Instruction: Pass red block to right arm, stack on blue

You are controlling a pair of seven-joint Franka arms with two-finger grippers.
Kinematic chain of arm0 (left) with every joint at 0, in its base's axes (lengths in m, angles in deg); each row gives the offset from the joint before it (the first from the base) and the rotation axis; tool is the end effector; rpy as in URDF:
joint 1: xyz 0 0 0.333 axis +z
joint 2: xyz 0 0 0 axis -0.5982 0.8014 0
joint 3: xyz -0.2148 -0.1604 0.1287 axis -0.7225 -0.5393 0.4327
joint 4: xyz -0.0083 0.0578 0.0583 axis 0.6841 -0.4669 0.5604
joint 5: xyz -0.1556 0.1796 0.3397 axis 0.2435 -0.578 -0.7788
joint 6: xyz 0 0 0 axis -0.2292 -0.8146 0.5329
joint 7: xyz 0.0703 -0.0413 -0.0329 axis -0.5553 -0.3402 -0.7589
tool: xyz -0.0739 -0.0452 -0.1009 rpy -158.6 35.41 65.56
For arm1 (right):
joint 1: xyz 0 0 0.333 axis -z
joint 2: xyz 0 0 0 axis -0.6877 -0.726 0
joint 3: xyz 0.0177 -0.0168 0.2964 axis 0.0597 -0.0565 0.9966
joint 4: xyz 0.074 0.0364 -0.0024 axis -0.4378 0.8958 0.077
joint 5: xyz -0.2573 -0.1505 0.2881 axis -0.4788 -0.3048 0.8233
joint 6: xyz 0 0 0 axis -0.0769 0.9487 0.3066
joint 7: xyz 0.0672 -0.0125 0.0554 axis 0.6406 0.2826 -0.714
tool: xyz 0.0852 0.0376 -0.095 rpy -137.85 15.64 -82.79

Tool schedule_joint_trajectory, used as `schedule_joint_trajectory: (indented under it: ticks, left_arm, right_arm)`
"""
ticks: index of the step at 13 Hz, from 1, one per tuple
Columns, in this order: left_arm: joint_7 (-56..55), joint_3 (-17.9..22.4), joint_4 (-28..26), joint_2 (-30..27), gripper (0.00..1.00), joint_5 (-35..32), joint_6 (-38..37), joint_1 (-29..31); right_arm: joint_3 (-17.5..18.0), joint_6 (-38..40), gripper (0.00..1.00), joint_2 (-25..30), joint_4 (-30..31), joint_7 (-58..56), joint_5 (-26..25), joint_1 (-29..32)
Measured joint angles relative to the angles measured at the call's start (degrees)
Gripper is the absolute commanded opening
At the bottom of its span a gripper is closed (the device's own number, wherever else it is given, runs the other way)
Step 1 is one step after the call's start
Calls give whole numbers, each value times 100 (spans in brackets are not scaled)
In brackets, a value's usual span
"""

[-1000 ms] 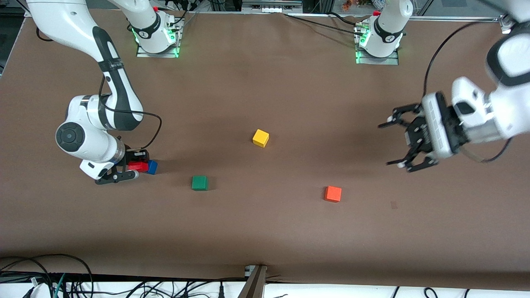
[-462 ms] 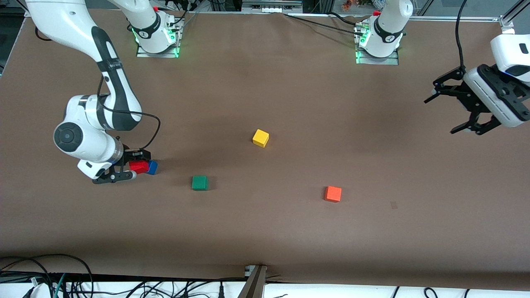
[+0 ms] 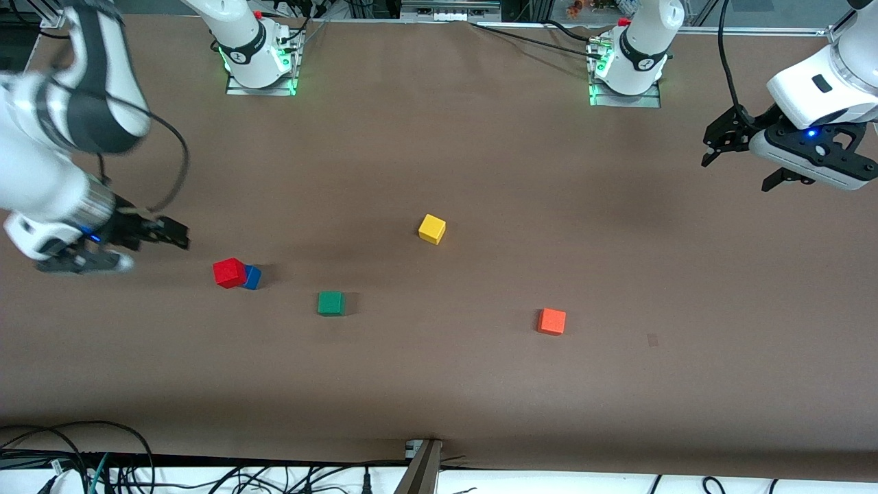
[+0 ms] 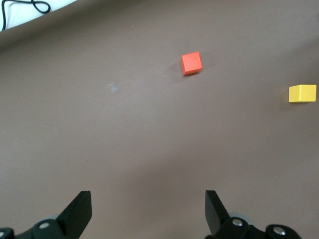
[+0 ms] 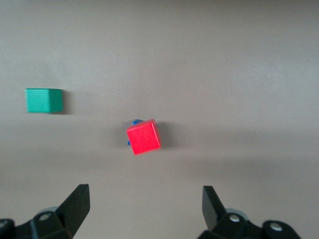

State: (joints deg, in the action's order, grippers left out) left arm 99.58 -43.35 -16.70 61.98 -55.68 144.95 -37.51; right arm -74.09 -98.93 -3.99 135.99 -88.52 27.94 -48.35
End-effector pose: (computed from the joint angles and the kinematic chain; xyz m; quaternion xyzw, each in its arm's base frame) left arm 0.5711 -0.0639 0.5686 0.9794 -0.1991 0.0280 0.0201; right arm 0.6291 0.0108 0.4320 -0.9997 -0.0109 -0.0136 0.0189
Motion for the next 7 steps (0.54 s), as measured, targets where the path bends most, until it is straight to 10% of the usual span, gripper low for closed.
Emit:
schedule_joint_trajectory:
  ticks: [7]
  left_arm:
    - [-481, 265, -105, -156, 100, -202, 420, 64]
  right_arm:
    - [307, 1775, 100, 1238, -183, 7, -398, 603]
